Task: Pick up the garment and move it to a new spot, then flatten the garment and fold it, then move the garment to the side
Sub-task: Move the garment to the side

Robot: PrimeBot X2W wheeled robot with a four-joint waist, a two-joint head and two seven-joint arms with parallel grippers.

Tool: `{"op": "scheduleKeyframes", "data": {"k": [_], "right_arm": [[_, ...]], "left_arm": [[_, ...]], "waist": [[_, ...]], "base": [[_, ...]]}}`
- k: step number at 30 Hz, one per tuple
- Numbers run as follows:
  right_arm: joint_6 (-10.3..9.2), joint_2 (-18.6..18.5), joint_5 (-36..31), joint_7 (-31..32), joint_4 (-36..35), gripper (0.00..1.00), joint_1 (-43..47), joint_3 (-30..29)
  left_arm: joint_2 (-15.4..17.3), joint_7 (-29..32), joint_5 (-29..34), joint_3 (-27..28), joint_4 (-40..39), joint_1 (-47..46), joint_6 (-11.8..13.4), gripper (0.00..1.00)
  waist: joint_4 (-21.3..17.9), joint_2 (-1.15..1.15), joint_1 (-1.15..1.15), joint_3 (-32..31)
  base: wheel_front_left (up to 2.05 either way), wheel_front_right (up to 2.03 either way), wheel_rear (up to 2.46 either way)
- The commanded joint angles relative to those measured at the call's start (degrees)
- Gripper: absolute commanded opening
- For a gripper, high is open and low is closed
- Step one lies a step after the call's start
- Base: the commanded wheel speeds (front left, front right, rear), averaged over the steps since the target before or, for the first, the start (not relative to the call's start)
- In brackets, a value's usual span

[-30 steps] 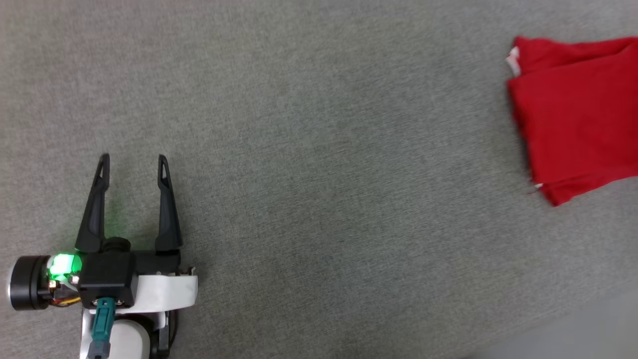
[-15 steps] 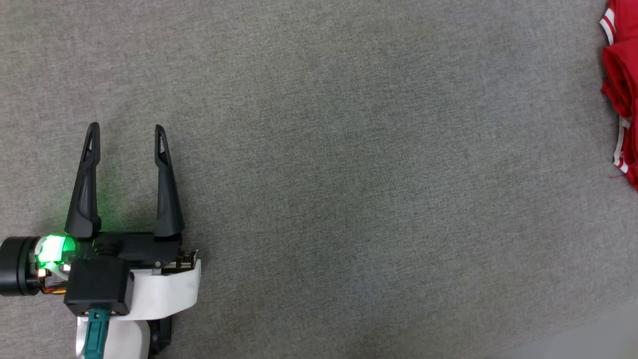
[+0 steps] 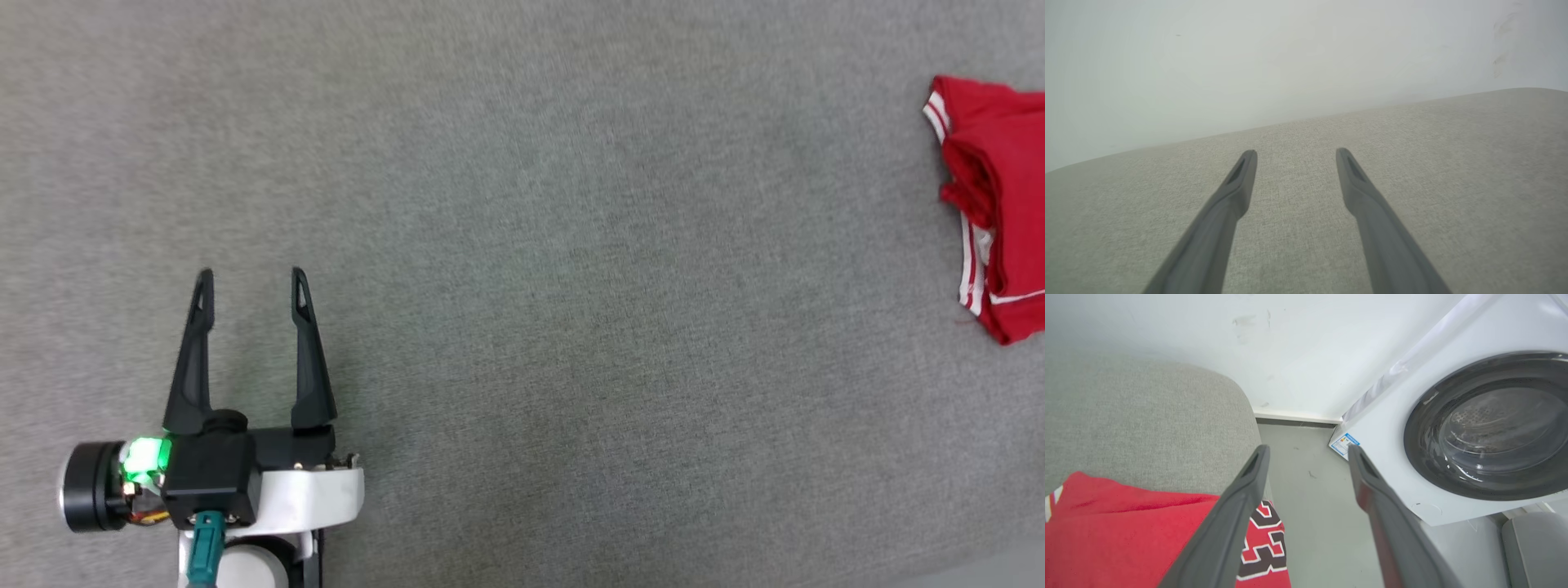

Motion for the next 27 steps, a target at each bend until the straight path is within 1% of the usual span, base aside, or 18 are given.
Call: {"op": "scheduleKeyframes", "data": {"k": [1, 4, 7, 9, 10, 12, 14, 17, 18, 21, 27], "right_arm": [[-0.07, 0.64, -0.65, -1.77, -0.30, 1.00, 0.40, -0.35], [-0.07, 2.68, -3.90, -9.69, -2.32, 1.00, 1.75, -2.34], [-0.07, 6.01, -6.71, -13.30, -6.75, 1.00, 3.55, -4.39], [-0.07, 8.23, -7.88, -13.80, -11.73, 1.00, 5.68, -6.54], [-0.07, 9.67, -8.49, -13.85, -15.35, 1.00, 7.11, -7.51], [-0.07, 12.61, -9.99, -13.80, -22.09, 1.00, 11.63, -10.07], [-0.06, 16.22, -11.77, -13.81, -29.01, 1.00, 16.64, -11.44], [-0.07, 20.18, -13.17, -13.83, -36.67, 1.00, 22.77, -13.64], [-0.07, 21.93, -13.54, -13.82, -38.58, 1.00, 25.10, -13.91], [-0.07, 25.13, -13.69, -13.82, -42.92, 1.00, 30.93, -14.30], [-0.06, 30.42, -13.29, -13.83, -47.03, 1.00, 41.94, -15.42]], "left_arm": [[-0.27, -0.13, -0.17, -0.16, 0.19, 0.83, 0.36, 1.00], [-1.19, -0.13, -0.64, -0.15, 0.87, 2.51, 0.52, 1.00], [-1.83, -0.14, -0.67, -0.11, 1.32, 4.18, 0.47, 1.00], [-2.17, -0.14, -0.87, 0.18, 1.75, 5.23, 0.43, 1.00], [-2.41, -0.13, -1.05, 0.46, 2.07, 5.79, 0.47, 1.00], [-2.95, -0.13, -1.24, 0.88, 2.47, 6.55, 0.43, 1.00], [-3.21, -0.14, -1.17, 1.10, 2.91, 7.32, 0.04, 1.00], [-3.51, -0.13, -1.12, 1.19, 3.70, 8.31, -0.58, 1.00], [-3.60, -0.13, -1.11, 1.26, 3.98, 8.74, -0.74, 1.00], [-3.90, -0.13, -0.98, 1.49, 4.76, 9.70, -1.19, 1.00], [-4.20, -0.13, -0.70, 1.78, 6.38, 11.55, -2.41, 1.00]], "waist": [[1.73, 0.00, 0.00, -3.60], [2.76, 0.00, 0.00, -6.54], [3.82, 0.00, 0.00, -9.17], [4.68, 0.00, 0.00, -10.77], [5.06, 0.00, 0.00, -11.53], [6.07, 0.00, 0.00, -13.05], [7.04, 0.00, 0.00, -14.63], [8.49, 0.00, 0.00, -16.70], [8.83, 0.00, 0.00, -17.36], [9.92, 0.00, 0.00, -19.16], [11.85, 0.00, 0.00, -22.29]], "base": [[0.00, 0.00, 0.00], [0.00, 0.00, 0.00], [0.00, 0.00, 0.00], [0.00, 0.00, 0.00], [0.00, 0.00, 0.00], [0.00, 0.00, 0.00], [0.00, 0.00, 0.00], [0.00, 0.00, 0.00], [0.00, 0.00, 0.00], [0.00, 0.00, 0.00], [0.00, 0.00, 0.00]]}}
